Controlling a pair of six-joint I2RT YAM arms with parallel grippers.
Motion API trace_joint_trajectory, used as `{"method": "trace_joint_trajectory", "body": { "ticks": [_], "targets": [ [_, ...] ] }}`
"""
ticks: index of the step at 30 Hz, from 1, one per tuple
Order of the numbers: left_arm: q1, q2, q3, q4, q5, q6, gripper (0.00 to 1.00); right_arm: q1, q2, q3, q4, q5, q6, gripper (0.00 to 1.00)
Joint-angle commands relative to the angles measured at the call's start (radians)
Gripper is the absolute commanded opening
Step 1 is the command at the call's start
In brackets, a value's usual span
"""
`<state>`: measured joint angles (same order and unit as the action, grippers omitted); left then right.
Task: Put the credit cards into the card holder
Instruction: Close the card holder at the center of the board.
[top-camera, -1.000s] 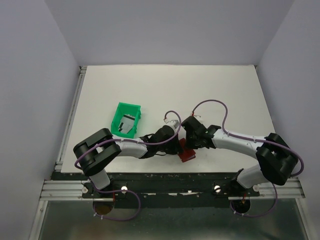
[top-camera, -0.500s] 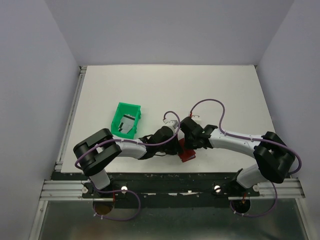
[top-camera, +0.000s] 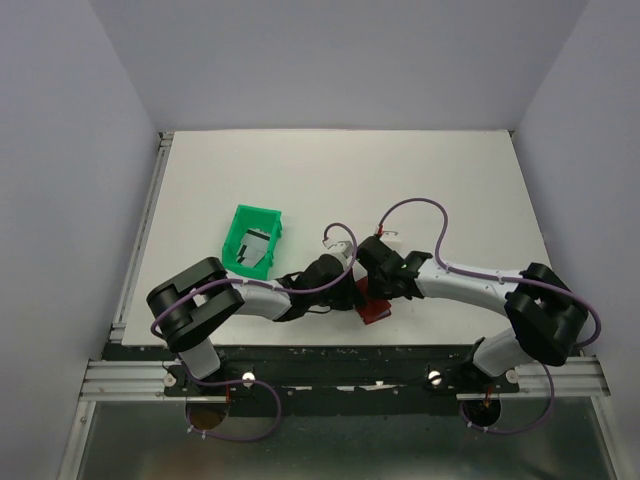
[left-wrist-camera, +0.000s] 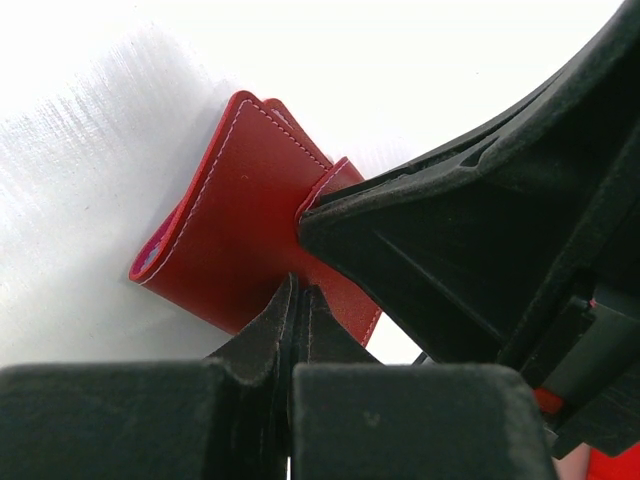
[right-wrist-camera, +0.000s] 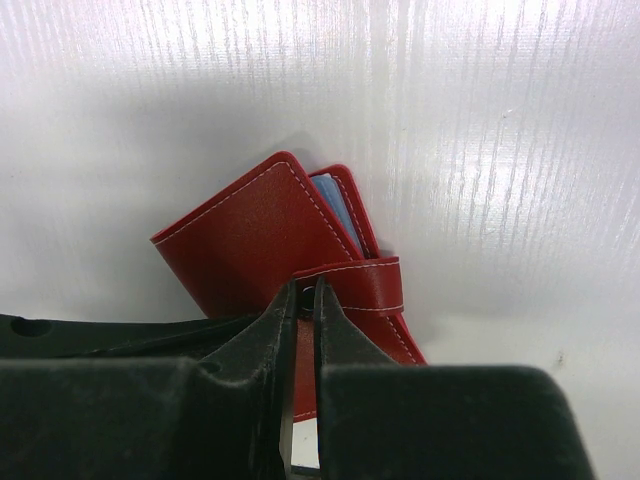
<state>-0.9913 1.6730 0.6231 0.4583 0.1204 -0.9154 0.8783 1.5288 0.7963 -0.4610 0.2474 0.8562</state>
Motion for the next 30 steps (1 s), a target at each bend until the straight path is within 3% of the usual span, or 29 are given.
{"method": "trace_joint_trajectory", "body": {
  "ticks": [1, 10, 16, 20, 25, 30],
  "targets": [
    [-0.017, 0.051, -0.026, -0.033, 0.025, -0.010, 0.00, 0.065, 0.292, -0.198, 0.008, -0.221, 0.081, 0.00],
    [-0.017, 0.056, -0.023, -0.029, 0.027, -0.013, 0.00, 0.068, 0.441, -0.203, 0.111, -0.273, 0.080, 0.00],
    [-0.017, 0.060, -0.019, -0.029, 0.028, -0.016, 0.00, 0.070, 0.404, -0.209, 0.104, -0.264, 0.073, 0.00],
    [-0.017, 0.065, -0.013, -0.033, 0.035, -0.010, 0.00, 0.068, 0.225, -0.227, 0.019, -0.156, 0.083, 0.02],
    [-0.017, 0.074, 0.000, -0.041, 0.042, -0.005, 0.00, 0.068, -0.099, -0.250, -0.030, -0.033, 0.103, 0.20],
    [-0.017, 0.082, 0.010, -0.047, 0.045, -0.004, 0.00, 0.068, -0.257, -0.189, -0.083, 0.067, 0.052, 0.30]
  ]
}}
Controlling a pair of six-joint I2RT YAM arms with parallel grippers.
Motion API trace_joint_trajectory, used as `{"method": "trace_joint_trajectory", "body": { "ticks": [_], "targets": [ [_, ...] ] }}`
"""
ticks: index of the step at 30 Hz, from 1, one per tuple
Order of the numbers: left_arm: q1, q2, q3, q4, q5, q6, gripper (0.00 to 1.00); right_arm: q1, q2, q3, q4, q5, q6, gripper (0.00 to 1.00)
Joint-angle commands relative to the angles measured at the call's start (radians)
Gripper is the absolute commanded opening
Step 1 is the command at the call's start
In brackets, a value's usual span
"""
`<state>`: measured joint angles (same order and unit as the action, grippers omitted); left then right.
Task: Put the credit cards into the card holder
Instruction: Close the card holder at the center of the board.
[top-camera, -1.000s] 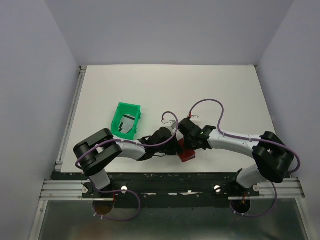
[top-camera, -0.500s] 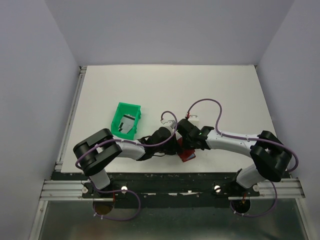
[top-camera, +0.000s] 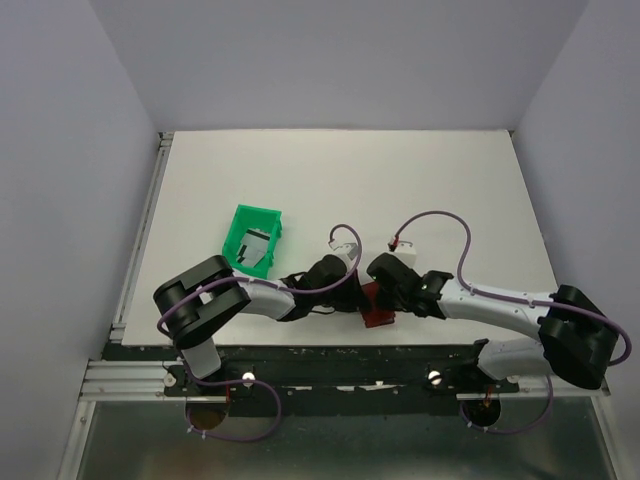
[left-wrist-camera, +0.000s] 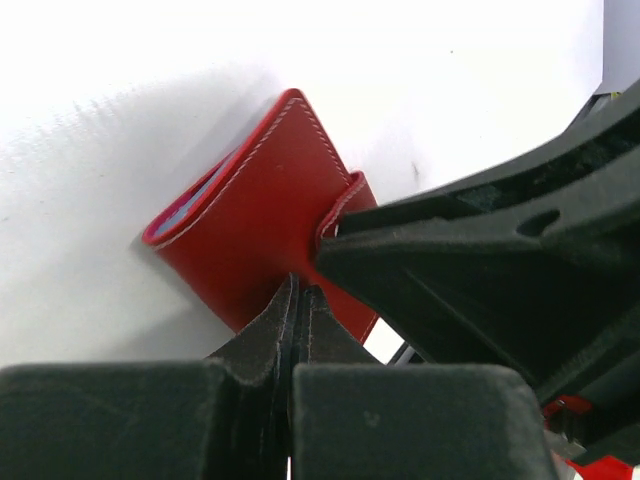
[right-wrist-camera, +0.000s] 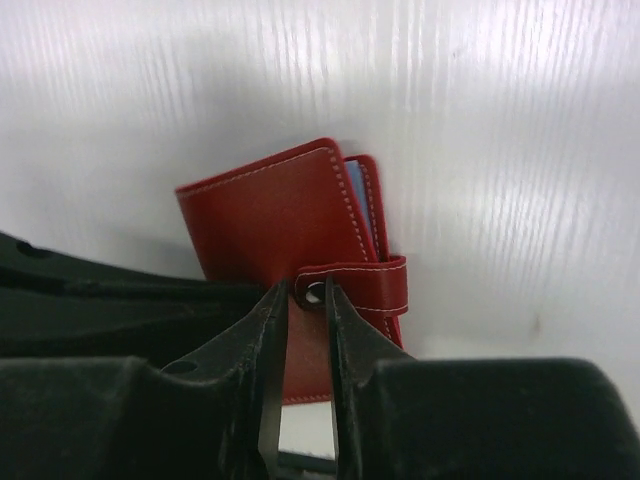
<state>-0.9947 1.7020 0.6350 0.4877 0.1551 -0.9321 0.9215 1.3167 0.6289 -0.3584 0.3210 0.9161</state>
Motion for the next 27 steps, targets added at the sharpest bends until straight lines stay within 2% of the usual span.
{"method": "trace_joint_trajectory", "body": {
  "ticks": [1, 5, 10, 15, 24, 25, 27],
  "targets": [
    [-0.013, 0.053, -0.001, -0.077, 0.012, 0.013, 0.00, 0.023, -0.063, -0.005, -0.194, 0.001, -0.022, 0.32],
    [-0.013, 0.051, -0.004, -0.077, 0.009, 0.012, 0.00, 0.013, -0.106, 0.052, -0.238, 0.023, -0.045, 0.35],
    [-0.013, 0.047, -0.006, -0.078, 0.006, 0.013, 0.00, -0.012, -0.163, 0.029, -0.234, 0.010, -0.031, 0.34],
    [-0.013, 0.050, -0.008, -0.075, 0.009, 0.012, 0.00, -0.052, -0.195, -0.008, -0.186, -0.037, -0.049, 0.18],
    [-0.013, 0.050, 0.000, -0.083, 0.009, 0.018, 0.00, -0.160, -0.218, -0.021, -0.130, -0.128, -0.106, 0.13],
    [-0.015, 0.050, -0.003, -0.083, 0.006, 0.015, 0.00, -0.186, -0.196, -0.038, -0.061, -0.219, -0.141, 0.13],
    [-0.013, 0.051, -0.001, -0.083, 0.006, 0.013, 0.00, -0.188, -0.179, -0.038, -0.051, -0.240, -0.141, 0.13]
  ]
}}
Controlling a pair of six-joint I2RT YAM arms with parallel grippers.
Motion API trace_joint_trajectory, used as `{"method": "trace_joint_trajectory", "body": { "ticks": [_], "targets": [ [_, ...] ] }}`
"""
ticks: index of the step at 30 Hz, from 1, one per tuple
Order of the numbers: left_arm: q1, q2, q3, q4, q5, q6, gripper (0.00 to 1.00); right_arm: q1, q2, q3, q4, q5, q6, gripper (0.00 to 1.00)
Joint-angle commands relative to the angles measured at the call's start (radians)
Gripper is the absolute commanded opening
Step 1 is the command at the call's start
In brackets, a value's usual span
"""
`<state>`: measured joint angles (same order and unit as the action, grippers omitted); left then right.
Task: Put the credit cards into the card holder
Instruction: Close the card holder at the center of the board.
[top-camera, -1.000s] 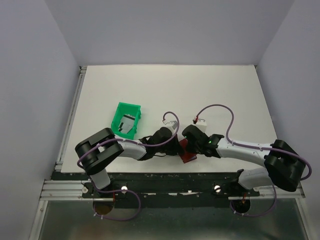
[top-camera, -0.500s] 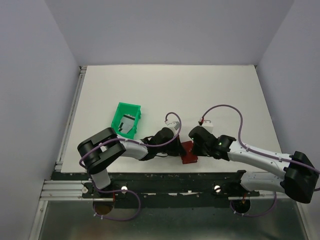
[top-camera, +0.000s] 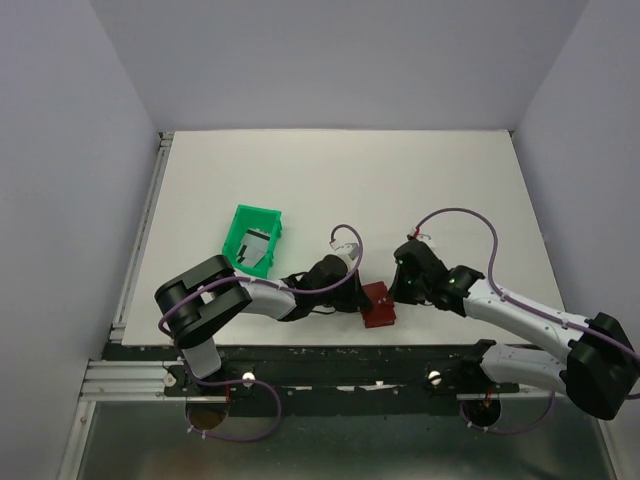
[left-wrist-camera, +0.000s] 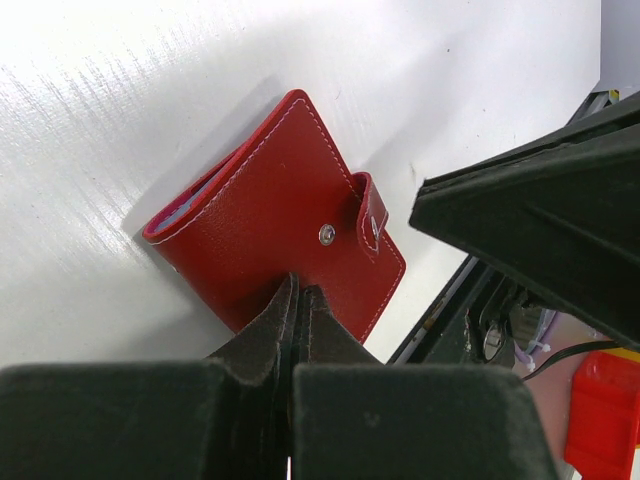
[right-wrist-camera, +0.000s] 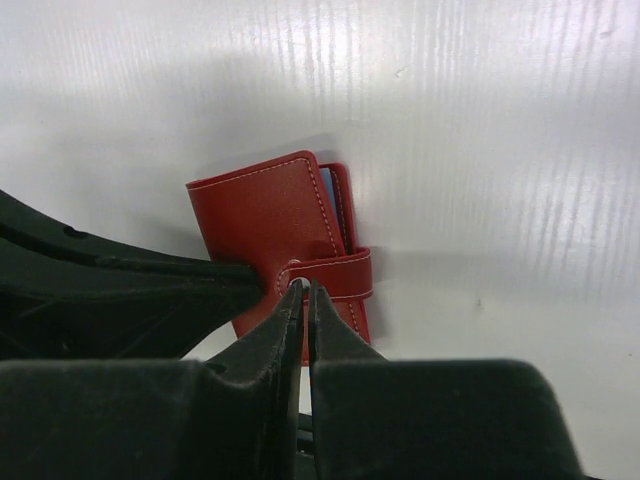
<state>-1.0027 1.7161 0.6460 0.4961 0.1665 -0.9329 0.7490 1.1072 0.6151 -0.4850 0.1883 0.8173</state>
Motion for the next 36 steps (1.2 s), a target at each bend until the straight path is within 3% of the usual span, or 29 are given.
{"method": "trace_joint_trajectory", "body": {
  "ticks": [1, 18, 28, 36],
  "targets": [
    [-0.005, 0.037, -0.012, -0.090, -0.007, 0.014, 0.00, -0.016, 0.036, -0.029, 0.082, -0.112, -0.041, 0.13],
    [-0.005, 0.036, -0.019, -0.085, -0.004, 0.009, 0.00, -0.023, 0.074, -0.055, 0.132, -0.144, -0.043, 0.12],
    [-0.005, 0.036, -0.022, -0.085, -0.004, 0.011, 0.00, -0.046, -0.035, -0.052, 0.100, -0.115, -0.058, 0.13],
    [-0.005, 0.034, -0.020, -0.087, -0.002, 0.011, 0.00, -0.077, 0.011, -0.041, 0.083, -0.116, -0.076, 0.13]
  ]
}}
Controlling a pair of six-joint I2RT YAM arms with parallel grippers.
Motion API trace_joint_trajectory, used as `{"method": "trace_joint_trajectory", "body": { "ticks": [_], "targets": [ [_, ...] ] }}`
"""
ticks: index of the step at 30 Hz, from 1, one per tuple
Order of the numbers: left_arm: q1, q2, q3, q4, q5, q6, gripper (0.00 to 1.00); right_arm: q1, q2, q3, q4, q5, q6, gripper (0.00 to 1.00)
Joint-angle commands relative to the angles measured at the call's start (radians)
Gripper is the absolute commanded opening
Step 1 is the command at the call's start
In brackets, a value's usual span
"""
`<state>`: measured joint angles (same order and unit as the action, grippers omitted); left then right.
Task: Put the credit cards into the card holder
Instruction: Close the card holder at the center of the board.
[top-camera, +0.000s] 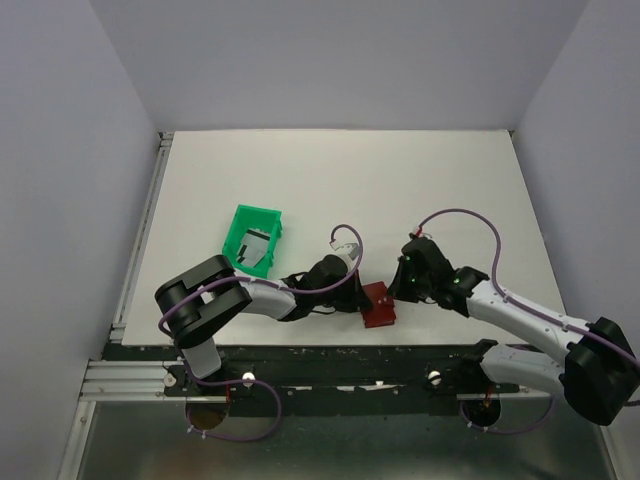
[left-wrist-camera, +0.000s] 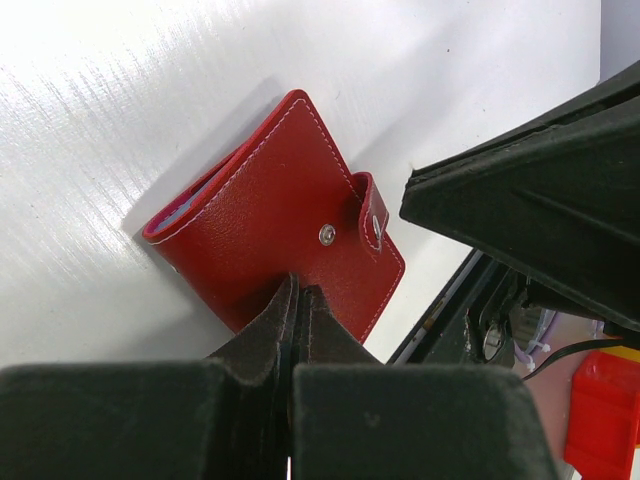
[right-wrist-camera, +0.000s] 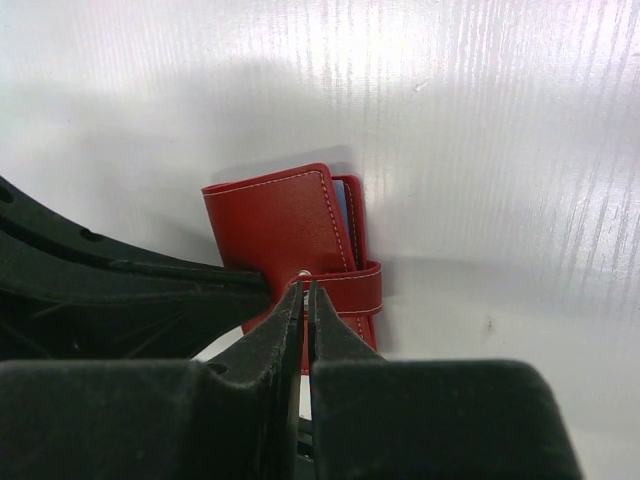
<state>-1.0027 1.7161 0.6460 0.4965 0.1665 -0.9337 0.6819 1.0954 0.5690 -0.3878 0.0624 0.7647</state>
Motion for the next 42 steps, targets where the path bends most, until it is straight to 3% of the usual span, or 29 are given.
{"method": "trace_joint_trajectory", "body": {
  "ticks": [1, 22, 42],
  "targets": [
    [-0.005, 0.034, -0.019, -0.087, -0.002, 0.012, 0.00, -0.012, 0.026, 0.003, -0.008, 0.004, -0.022, 0.12],
    [-0.005, 0.034, -0.020, -0.087, -0.002, 0.012, 0.00, -0.013, 0.084, -0.046, 0.092, -0.105, 0.007, 0.13],
    [-0.005, 0.037, -0.017, -0.093, -0.001, 0.016, 0.00, -0.013, 0.112, -0.040, 0.115, -0.118, 0.007, 0.13]
  ]
}}
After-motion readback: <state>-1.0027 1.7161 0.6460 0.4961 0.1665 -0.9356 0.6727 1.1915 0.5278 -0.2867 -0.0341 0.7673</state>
